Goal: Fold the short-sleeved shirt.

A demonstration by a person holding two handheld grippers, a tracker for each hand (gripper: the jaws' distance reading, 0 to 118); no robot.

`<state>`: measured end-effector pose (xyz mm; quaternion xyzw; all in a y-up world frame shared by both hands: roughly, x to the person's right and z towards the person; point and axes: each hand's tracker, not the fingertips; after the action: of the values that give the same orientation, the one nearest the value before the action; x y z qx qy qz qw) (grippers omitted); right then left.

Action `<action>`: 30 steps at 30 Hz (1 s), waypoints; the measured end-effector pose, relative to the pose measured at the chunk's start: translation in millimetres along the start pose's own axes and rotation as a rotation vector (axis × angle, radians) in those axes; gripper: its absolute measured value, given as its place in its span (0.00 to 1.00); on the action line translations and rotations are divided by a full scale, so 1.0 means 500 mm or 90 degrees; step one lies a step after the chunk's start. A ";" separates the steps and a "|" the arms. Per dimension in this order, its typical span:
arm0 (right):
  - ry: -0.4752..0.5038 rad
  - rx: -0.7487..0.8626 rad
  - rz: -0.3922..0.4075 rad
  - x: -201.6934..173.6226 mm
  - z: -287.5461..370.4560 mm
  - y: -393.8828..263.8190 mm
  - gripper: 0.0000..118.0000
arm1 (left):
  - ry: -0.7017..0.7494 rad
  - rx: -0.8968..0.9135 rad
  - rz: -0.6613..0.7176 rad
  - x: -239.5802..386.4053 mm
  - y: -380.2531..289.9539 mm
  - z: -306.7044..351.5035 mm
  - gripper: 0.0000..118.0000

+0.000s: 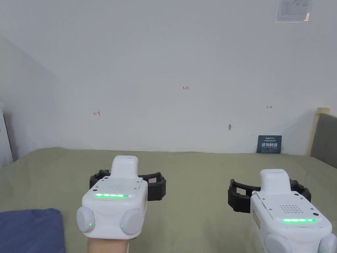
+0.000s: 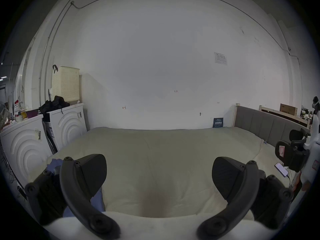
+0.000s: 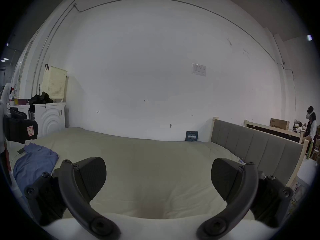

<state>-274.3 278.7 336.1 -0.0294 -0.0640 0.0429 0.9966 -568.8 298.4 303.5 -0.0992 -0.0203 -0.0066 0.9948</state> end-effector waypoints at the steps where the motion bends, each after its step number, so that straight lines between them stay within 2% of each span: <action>1: 0.001 0.000 0.000 0.000 0.000 -0.001 1.00 | 0.000 0.000 0.000 0.001 0.000 0.000 1.00; 30: 0.002 -0.001 -0.005 -0.008 0.001 -0.003 1.00 | 0.000 -0.002 -0.005 0.001 -0.003 -0.001 1.00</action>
<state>-278.2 276.7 336.3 -0.0303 -0.0624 0.0388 0.9968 -568.6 296.9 303.4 -0.1004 -0.0204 -0.0109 0.9947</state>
